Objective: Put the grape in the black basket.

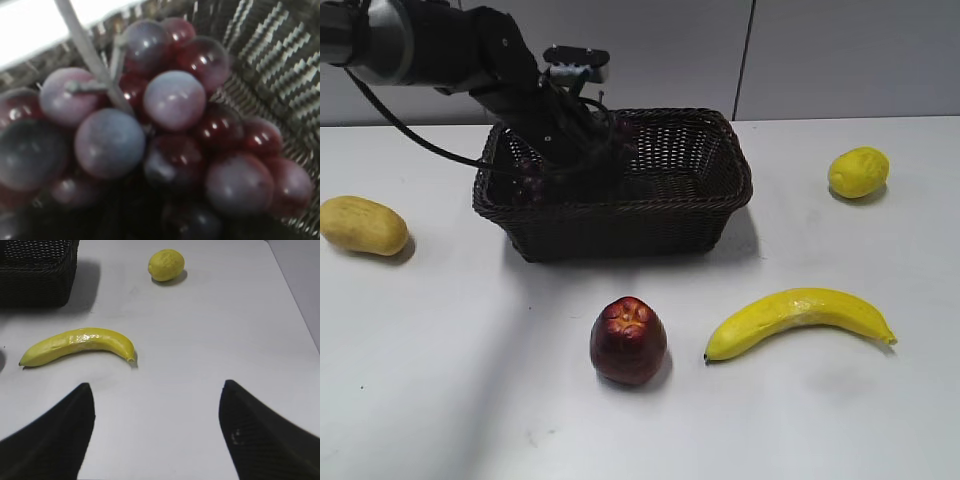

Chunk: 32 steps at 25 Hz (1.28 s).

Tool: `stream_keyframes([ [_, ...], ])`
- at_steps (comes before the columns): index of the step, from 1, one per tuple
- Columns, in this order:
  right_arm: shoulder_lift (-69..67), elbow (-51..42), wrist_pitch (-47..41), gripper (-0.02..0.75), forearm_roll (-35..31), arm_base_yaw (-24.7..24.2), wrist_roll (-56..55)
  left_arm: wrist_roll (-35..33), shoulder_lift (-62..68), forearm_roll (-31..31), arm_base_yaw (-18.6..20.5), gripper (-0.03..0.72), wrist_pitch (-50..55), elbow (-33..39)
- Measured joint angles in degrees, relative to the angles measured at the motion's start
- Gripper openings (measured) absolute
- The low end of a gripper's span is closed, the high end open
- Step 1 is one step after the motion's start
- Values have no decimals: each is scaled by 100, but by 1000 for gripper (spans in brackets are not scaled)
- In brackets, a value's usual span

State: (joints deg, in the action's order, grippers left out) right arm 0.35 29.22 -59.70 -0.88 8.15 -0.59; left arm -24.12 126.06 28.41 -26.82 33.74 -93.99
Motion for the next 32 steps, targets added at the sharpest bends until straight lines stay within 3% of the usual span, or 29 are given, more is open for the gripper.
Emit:
stream_keyframes([
  [3,0,0,0,589,0,0,0,0,-14,0,-12,559,187,-7],
  [5,0,0,0,589,0,0,0,0,-88,2,-12,624,291,-18],
  [12,0,0,0,589,0,0,0,85,-1130,-228,11,618,912,-18],
  [26,0,0,0,589,0,0,0,1825,-3460,-2682,449,618,3412,-24],
  [32,0,0,0,589,0,0,0,2030,-3659,-2901,791,617,3574,188],
])
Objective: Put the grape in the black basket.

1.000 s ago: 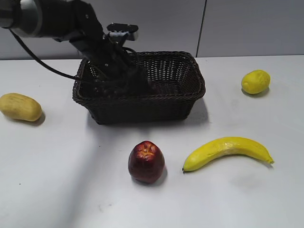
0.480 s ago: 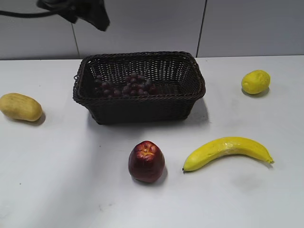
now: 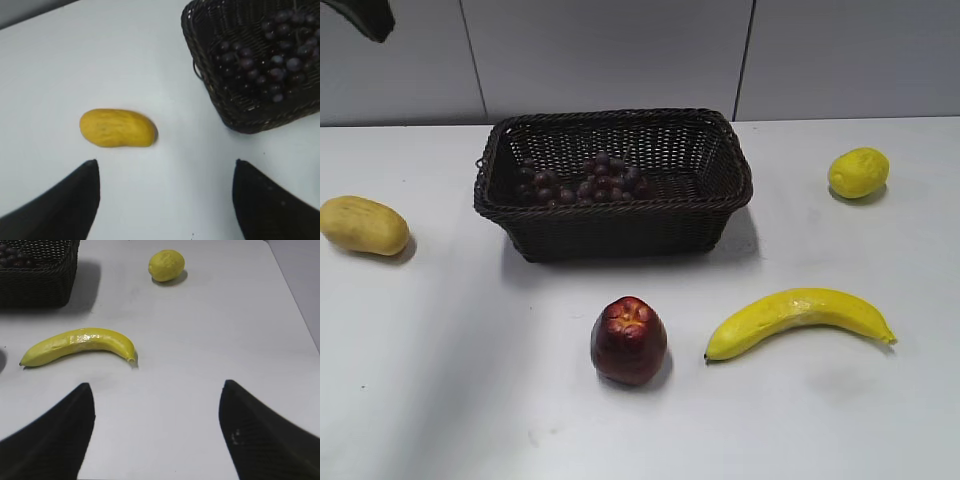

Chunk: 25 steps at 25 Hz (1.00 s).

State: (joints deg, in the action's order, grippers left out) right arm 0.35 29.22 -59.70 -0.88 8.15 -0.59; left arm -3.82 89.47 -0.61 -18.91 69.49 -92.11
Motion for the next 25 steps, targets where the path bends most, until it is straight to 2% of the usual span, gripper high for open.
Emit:
stream_keyframes([
  [5,0,0,-5,589,0,0,0,68,-591,-7,209,613,0,1077],
  [11,0,0,1,589,0,0,0,382,-1926,-9,421,602,-37,3113],
  [18,0,0,1,589,0,0,0,460,-3782,3,443,594,-565,5105],
  [22,0,0,1,589,0,0,0,473,-4868,-9,443,592,-599,5832],
  [25,0,0,1,589,0,0,0,473,-5631,-9,443,589,-558,6099],
])
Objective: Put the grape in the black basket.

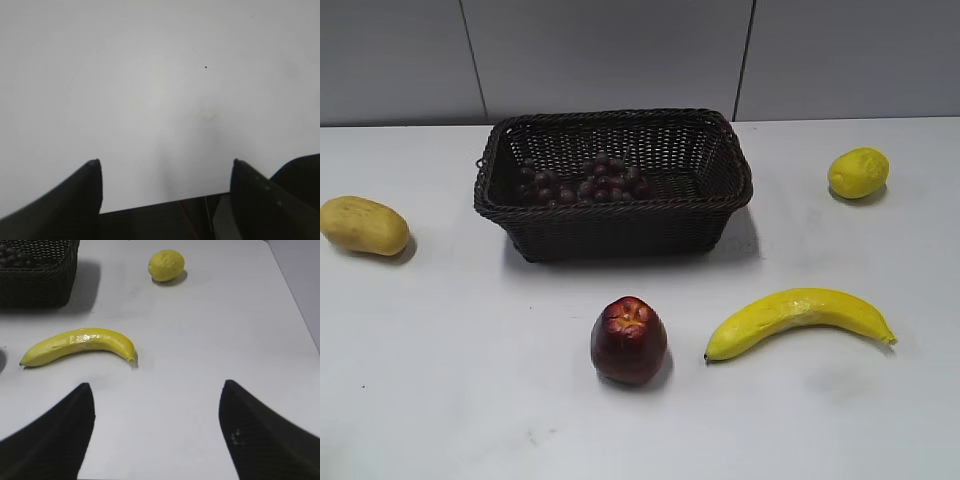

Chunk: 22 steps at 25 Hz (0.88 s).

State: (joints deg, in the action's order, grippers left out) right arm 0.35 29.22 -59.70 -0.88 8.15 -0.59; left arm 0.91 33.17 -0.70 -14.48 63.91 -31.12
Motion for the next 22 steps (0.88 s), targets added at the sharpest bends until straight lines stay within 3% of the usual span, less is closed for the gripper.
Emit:
stream_keyframes([
  [8,0,0,0,589,0,0,0,-91,-1258,-6,0,588,-66,276],
  [22,0,0,0,589,0,0,0,-168,-1299,-6,0,588,-196,367],
])
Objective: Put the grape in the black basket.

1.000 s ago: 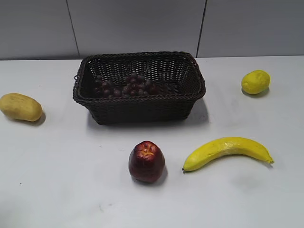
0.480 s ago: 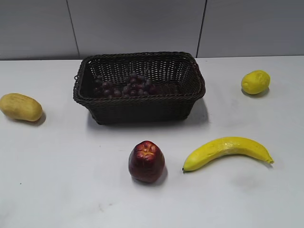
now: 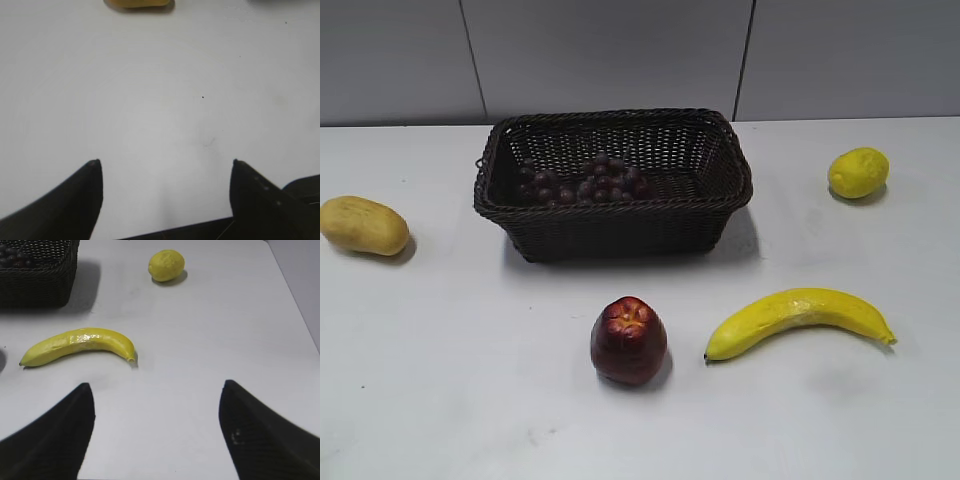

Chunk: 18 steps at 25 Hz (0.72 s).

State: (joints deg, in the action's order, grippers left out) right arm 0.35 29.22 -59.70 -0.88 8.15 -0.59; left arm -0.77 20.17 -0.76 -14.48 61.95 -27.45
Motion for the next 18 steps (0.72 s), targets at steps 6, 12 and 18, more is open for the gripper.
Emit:
stream_keyframes([
  [6,0,0,0,589,0,0,0,0,-337,0,331,586,-6,0],
  [12,0,0,0,589,0,0,0,0,-1272,0,1168,586,-6,0],
  [18,0,0,-5,589,0,0,0,0,-2008,0,1467,585,8,0],
])
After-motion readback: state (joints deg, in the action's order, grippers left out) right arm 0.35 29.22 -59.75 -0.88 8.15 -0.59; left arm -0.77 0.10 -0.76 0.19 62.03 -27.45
